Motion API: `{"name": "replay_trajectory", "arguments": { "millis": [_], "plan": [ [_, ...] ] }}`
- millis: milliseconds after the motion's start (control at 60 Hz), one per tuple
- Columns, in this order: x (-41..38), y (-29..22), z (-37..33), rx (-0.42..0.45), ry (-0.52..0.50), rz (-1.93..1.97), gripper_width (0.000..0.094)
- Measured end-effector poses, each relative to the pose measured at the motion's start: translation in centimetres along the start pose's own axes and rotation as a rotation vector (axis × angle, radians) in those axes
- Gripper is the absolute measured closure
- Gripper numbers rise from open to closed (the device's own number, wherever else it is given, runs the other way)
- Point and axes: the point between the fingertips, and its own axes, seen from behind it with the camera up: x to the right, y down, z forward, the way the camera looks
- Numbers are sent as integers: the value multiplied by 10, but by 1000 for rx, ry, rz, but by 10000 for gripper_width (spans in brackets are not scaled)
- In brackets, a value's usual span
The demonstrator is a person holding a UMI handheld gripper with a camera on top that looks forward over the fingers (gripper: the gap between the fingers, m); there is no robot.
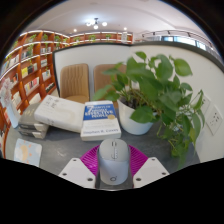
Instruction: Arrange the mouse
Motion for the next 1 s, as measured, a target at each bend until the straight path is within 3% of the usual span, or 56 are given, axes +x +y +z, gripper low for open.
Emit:
{"name": "replay_trajectory", "arguments": {
  "millis": [267, 467, 583, 700, 867, 1000],
  "plan": [
    [-134, -156, -114, 279, 29, -15, 558],
    [-262, -189, -146, 349, -80, -48, 560],
    [-326, -153, -126, 283, -146, -84, 560],
    [-372, -81, -90, 165, -181, -102, 559],
    [-394, 14, -50, 19, -177, -102, 559],
    [-396, 59, -32, -28, -151, -113, 558]
  ]
}}
